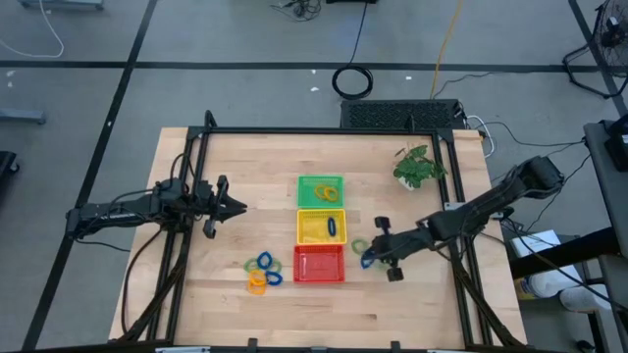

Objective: Sort spring keychains into baskets
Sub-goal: Put the blue spring keychain into the yellow basket

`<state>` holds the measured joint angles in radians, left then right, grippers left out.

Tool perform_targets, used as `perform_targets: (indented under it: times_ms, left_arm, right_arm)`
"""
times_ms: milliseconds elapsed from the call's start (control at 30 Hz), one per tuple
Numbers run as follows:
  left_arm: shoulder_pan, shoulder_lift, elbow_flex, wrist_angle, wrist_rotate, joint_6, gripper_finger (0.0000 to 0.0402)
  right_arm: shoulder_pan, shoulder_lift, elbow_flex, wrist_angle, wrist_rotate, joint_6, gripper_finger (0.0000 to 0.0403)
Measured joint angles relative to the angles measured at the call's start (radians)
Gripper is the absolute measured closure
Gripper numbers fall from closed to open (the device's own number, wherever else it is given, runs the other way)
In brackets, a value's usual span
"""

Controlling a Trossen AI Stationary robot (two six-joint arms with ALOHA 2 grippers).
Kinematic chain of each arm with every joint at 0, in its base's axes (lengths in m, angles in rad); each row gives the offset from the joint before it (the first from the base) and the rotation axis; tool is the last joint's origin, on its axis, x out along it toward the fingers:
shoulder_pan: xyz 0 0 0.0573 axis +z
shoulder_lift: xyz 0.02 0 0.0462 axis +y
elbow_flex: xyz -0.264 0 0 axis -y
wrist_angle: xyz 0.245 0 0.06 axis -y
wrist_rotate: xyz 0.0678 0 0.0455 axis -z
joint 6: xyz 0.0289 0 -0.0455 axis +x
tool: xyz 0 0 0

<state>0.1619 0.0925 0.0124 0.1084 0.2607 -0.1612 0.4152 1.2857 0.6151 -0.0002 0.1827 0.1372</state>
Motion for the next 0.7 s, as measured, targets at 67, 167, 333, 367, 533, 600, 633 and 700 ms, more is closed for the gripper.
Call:
perform_targets:
  times_ms: [67, 167, 333, 367, 533, 600, 633, 700]
  left_arm:
    - [0.0, 0.0, 0.0, -0.001, 0.0, 0.0, 0.0341]
    - [0.0, 0.0, 0.0, 0.0, 0.0, 0.0, 0.0341]
    - [0.0, 0.0, 0.0, 0.0, 0.0, 0.0, 0.0341]
    - [0.0, 0.0, 0.0, 0.0, 0.0, 0.0, 0.0341]
    - [0.0, 0.0, 0.0, -0.001, 0.0, 0.0, 0.0341]
    - [0.0, 0.0, 0.0, 0.0, 0.0, 0.0, 0.0341]
    - [0.0, 0.0, 0.0, 0.0, 0.0, 0.0, 0.0341]
    - [0.0, 0.0, 0.0, 0.0, 0.0, 0.0, 0.0341]
  right_arm:
    - [-0.022, 0.033, 0.0, 0.073, -0.001, -0.065, 0.0383]
    - [-0.06, 0.097, 0.0, 0.103, 0.003, -0.142, 0.0383]
    - [-0.126, 0.188, 0.0, 0.093, 0.055, -0.156, 0.0383]
    - [-0.135, 0.199, 0.0, 0.095, 0.055, -0.153, 0.0383]
    - [-0.157, 0.218, 0.0, 0.092, 0.052, -0.15, 0.0383]
    - [-0.157, 0.216, 0.0, 0.071, 0.051, -0.15, 0.0383]
    - [-0.155, 0.209, 0.0, 0.046, 0.05, -0.149, 0.0383]
    - [-0.149, 0.197, 0.0, 0.002, 0.05, -0.124, 0.0383]
